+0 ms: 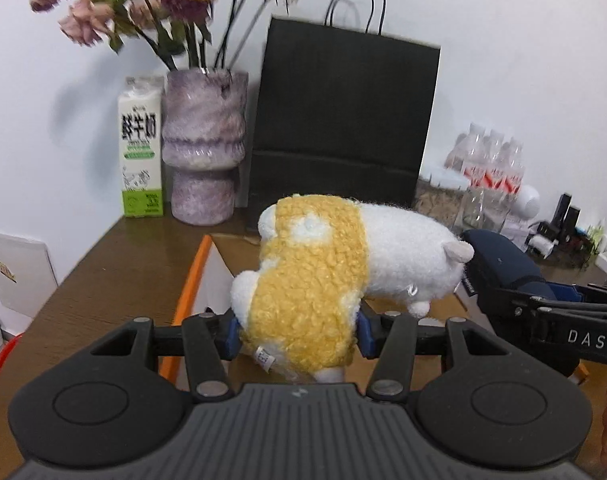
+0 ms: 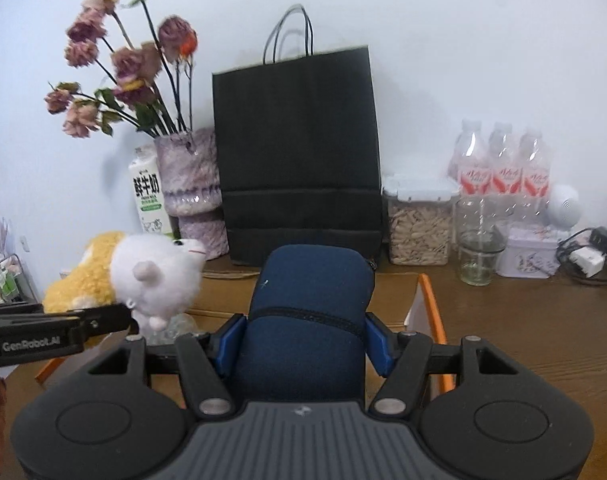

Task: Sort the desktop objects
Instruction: 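Carry the plush toy over the box with the left tool while the right tool carries the navy case, then release the plush toy into the box with the left tool while the right tool releases the navy case, then grasp the purple cloth bag with the right tool while the left tool moves back to the table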

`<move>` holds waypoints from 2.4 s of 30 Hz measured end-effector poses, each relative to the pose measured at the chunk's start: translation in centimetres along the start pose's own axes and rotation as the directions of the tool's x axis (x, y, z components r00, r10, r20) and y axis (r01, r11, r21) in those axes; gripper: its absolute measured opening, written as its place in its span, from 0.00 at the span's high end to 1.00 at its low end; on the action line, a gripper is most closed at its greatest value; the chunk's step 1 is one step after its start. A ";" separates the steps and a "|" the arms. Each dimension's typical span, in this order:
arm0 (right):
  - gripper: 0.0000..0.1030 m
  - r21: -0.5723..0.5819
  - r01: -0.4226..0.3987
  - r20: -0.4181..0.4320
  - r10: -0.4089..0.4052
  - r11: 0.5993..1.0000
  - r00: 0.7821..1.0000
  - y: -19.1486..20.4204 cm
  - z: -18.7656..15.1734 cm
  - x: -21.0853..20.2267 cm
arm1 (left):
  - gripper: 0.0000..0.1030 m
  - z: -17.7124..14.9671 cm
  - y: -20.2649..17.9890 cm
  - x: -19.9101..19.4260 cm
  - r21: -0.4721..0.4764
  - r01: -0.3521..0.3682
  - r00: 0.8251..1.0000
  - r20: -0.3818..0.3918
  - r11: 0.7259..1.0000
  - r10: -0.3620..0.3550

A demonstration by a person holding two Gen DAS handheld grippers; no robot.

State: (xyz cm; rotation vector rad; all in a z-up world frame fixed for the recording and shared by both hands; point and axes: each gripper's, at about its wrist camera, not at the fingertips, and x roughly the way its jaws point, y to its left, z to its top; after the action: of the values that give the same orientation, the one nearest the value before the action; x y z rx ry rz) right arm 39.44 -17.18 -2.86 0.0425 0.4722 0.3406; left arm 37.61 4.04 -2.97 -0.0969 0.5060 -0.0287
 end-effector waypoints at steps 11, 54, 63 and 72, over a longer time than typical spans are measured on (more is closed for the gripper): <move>0.41 -0.045 -0.024 -0.135 0.018 0.999 0.991 0.0 -1.7 4.6 | 0.49 -1.7 0.0 4.3 0.059 -0.026 0.993 -0.116 0.998 0.033; 0.00 -0.124 0.017 0.017 -0.015 0.992 1.000 1.3 1.2 -3.9 | 0.00 -0.4 -1.4 -4.5 0.035 -0.089 0.993 0.083 0.995 0.085; 0.00 -0.134 0.015 0.053 -0.008 0.991 0.999 2.3 -0.2 -9.1 | 0.00 -2.1 -1.9 -9.2 0.030 -0.072 0.992 0.109 0.997 0.068; 0.00 -0.129 0.008 0.054 -0.001 0.992 0.999 3.4 -3.3 -13.7 | 0.00 -5.0 -2.0 -13.7 0.041 -0.050 0.992 0.118 0.998 0.045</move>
State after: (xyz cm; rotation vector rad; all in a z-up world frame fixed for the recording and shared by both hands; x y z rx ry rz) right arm 25.41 -18.62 0.66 -0.0757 0.3964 0.3641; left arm 23.16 2.36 -0.52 -0.0430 0.3898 0.0126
